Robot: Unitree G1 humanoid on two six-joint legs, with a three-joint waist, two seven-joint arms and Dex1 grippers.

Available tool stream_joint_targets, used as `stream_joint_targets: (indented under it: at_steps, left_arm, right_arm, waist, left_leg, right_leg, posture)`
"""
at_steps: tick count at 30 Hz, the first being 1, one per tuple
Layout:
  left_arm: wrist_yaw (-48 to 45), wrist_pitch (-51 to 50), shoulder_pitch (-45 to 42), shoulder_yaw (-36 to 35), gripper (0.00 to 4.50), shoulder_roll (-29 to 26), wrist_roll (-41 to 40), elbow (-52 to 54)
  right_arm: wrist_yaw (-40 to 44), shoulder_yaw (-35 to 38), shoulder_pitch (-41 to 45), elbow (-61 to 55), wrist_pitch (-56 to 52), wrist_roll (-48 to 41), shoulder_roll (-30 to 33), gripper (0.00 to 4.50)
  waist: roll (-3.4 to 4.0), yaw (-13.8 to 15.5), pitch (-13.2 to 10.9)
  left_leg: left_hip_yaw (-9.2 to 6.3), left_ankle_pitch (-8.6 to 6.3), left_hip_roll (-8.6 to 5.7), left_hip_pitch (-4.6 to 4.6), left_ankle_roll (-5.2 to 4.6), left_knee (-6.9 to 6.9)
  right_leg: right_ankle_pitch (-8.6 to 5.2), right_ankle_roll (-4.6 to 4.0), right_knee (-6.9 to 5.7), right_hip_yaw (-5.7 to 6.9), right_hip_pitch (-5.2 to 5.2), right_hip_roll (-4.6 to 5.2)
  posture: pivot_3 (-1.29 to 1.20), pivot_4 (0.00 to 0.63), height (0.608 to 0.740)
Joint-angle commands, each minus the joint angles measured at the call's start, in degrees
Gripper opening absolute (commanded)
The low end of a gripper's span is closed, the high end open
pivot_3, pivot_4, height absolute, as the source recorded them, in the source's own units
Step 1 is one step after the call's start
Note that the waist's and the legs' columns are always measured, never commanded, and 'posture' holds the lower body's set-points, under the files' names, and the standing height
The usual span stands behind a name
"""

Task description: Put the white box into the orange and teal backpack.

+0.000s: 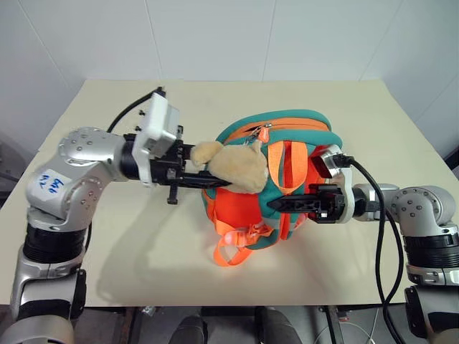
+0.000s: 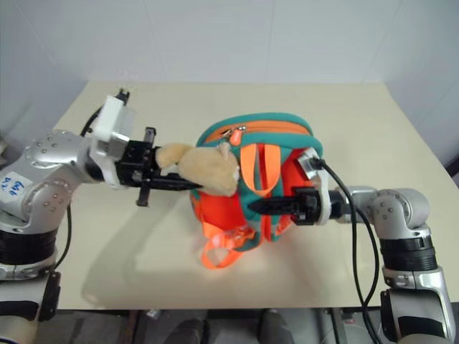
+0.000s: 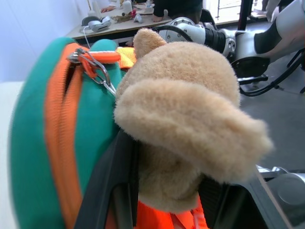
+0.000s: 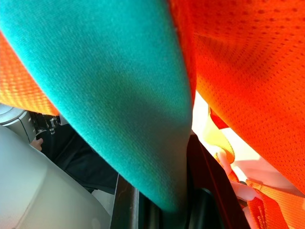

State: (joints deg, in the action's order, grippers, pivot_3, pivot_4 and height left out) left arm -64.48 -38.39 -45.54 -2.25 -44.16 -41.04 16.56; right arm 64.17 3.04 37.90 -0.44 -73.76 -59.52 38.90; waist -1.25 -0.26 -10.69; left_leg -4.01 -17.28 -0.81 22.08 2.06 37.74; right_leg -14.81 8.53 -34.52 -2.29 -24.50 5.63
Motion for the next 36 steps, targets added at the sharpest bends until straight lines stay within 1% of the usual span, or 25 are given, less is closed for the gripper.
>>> stream_joint_targets:
  at_steps: [1, 5, 8, 11, 14, 18, 20, 22, 27, 30, 32, 36]
  left_arm:
    - [-2.6, -1.7, -2.1, -5.5, 1.25, -4.5, -2.8, -2.8]
    - [-5.8, -4.5, -2.0, -7.0, 1.25, -9.8, -4.0, -6.3]
    - [-8.0, -4.6, 0.0, -7.3, 1.25, -13.0, -2.8, -10.1]
    - [-9.1, -3.4, 1.9, -6.8, 1.25, -14.2, -1.1, -13.8]
    - [-10.0, 0.3, 4.6, -5.4, 1.25, -13.8, 2.8, -18.2]
    - [-10.1, 8.0, 7.5, -0.5, 1.25, -11.5, 10.3, -24.4]
    - [-10.5, 10.7, 8.3, 2.0, 1.25, -10.2, 12.9, -25.7]
    - [-9.4, 11.5, 8.7, 3.0, 1.25, -6.9, 13.4, -27.0]
    - [-6.0, 16.1, 11.3, 5.2, 1.25, 3.4, 16.1, -30.2]
    - [-2.5, 21.7, 11.8, 5.3, 1.25, 8.3, 19.3, -33.2]
    - [-1.4, 23.5, 13.1, 6.0, 1.25, 9.3, 21.1, -32.7]
    - [-3.3, 22.1, 17.6, 4.8, 1.25, 7.6, 19.7, -27.9]
  right_arm:
    - [-0.3, 1.9, -0.3, -1.6, -0.2, -1.4, 0.1, 0.52]
    - [-0.8, 2.2, -0.6, -2.0, -0.3, -1.8, 0.1, 0.52]
    - [-1.3, 2.5, -1.1, -2.3, -0.4, -2.1, 0.0, 0.52]
    - [-1.9, 2.8, -1.4, -2.7, -0.5, -2.5, -0.2, 0.52]
    - [-2.5, 3.2, -1.7, -3.1, -0.7, -3.1, -0.4, 0.52]
    - [-3.5, 3.8, -2.1, -3.5, -0.9, -3.9, -0.4, 0.52]
    - [-4.1, 4.1, -2.2, -3.8, -1.2, -4.4, -0.4, 0.52]
    - [-4.6, 4.4, -2.3, -4.1, -1.4, -4.9, -0.4, 0.52]
    - [-5.9, 4.9, -2.3, -4.2, -1.6, -5.7, -0.7, 0.52]
    - [-6.9, 5.1, -2.4, -4.4, -1.6, -6.1, -1.3, 0.52]
    - [-8.7, 5.6, -2.4, -4.4, -2.2, -6.5, -2.1, 0.52]
    - [-10.2, 6.2, -2.9, -4.5, -2.4, -6.9, -2.2, 0.52]
  waist:
    - [0.0, 0.0, 0.0]
    - [0.0, -0.1, 0.0]
    - [0.0, -0.2, 0.0]
    - [0.01, -0.2, 0.0]
    - [0.01, -0.2, 0.0]
    - [0.0, -0.1, 0.0]
    - [0.0, 0.0, 0.0]
    - [0.01, 0.0, 0.0]
    - [-0.01, 0.3, 0.0]
    - [-0.03, 0.9, 0.0]
    - [-0.07, 1.1, 0.1]
    - [-0.07, 1.1, 0.1]
  left_leg:
    - [0.0, 0.0, 0.0, 0.0, 0.0, -0.01]
    - [0.0, -0.01, 0.01, 0.0, -0.01, -0.05]
    - [0.0, -0.01, 0.02, 0.0, -0.01, -0.07]
    - [0.0, -0.01, 0.03, -0.01, -0.01, -0.08]
    - [0.01, -0.01, 0.04, -0.01, -0.01, -0.09]
    - [0.02, -0.01, 0.04, -0.03, -0.01, -0.1]
    - [0.02, -0.01, 0.04, -0.03, -0.01, -0.1]
    - [0.02, -0.01, 0.04, -0.01, -0.01, -0.1]
    - [0.02, -0.01, 0.04, -0.01, -0.01, -0.05]
    - [-0.01, -0.01, 0.01, -0.01, -0.01, 0.04]
    - [0.0, -0.01, 0.0, -0.01, -0.01, 0.13]
    - [0.01, -0.01, 0.02, -0.01, -0.01, 0.17]
  right_leg:
    - [0.0, 0.0, 0.0, 0.0, 0.0, 0.0]
    - [0.0, 0.0, 0.02, 0.0, -0.01, -0.02]
    - [0.0, 0.0, 0.02, 0.01, -0.01, -0.04]
    - [-0.01, -0.01, 0.02, 0.01, -0.01, -0.04]
    - [-0.01, -0.01, 0.02, 0.01, -0.01, -0.05]
    - [-0.01, -0.02, 0.01, 0.01, -0.01, -0.05]
    - [-0.01, -0.02, 0.02, 0.01, -0.01, -0.05]
    - [-0.01, -0.02, 0.02, 0.01, -0.02, -0.05]
    - [-0.01, -0.02, 0.0, 0.01, -0.01, -0.03]
    - [0.01, -0.01, -0.02, 0.02, 0.04, 0.01]
    - [0.08, -0.01, -0.01, 0.02, 0.07, 0.02]
    - [0.15, -0.03, 0.0, 0.01, 0.08, 0.02]
  posture:
    - [0.0, 0.15, 0.74]
    - [0.0, 0.15, 0.74]
    - [0.0, 0.15, 0.74]
    - [0.0, 0.15, 0.74]
    - [0.0, 0.15, 0.74]
    - [0.0, 0.15, 0.74]
    - [0.0, 0.15, 0.74]
    - [0.0, 0.15, 0.74]
    - [0.0, 0.15, 0.74]
    - [0.0, 0.15, 0.74]
    - [0.0, 0.15, 0.74]
    - [0.0, 0.15, 0.74]
